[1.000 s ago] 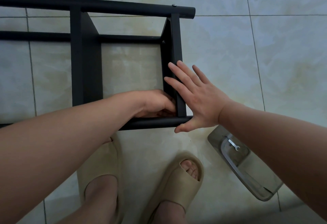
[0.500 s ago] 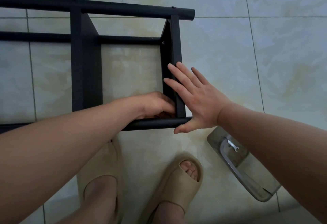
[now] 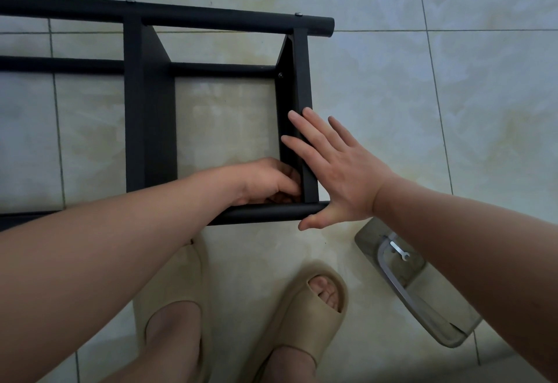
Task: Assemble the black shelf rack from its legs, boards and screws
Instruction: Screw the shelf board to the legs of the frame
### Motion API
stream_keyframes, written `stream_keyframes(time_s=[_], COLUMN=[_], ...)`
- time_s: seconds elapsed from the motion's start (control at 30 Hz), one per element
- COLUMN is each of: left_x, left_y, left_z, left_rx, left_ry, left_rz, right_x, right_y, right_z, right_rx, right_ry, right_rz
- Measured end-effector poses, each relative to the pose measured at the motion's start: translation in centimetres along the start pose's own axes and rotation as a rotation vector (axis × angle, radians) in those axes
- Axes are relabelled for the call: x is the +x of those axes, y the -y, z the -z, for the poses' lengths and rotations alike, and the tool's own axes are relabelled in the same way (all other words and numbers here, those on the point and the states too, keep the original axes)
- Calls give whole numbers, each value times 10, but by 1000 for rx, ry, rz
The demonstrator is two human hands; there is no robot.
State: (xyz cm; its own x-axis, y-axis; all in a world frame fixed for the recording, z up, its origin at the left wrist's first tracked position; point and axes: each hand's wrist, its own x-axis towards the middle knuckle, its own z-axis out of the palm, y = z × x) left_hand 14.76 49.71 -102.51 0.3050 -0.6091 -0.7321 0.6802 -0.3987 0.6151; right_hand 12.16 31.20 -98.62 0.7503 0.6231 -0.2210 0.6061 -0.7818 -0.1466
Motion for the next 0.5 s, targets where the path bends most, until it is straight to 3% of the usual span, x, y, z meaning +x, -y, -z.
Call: stream_keyframes(time_s=[0.17,0.37,0.5], left_x=[1,0,2], left_y=[-1,-1,0], left_z=[1,-1,0], left_rx=[-108,90,-48], left_ry=[39,-17,-10], left_rz=[23,9,15], right_x=[0,0,0], right_y=[0,0,0], right_z=[0,0,0], right_rx=[-4,-3,-2], right_ry=[2,-4,-4], right_rz=[0,0,2])
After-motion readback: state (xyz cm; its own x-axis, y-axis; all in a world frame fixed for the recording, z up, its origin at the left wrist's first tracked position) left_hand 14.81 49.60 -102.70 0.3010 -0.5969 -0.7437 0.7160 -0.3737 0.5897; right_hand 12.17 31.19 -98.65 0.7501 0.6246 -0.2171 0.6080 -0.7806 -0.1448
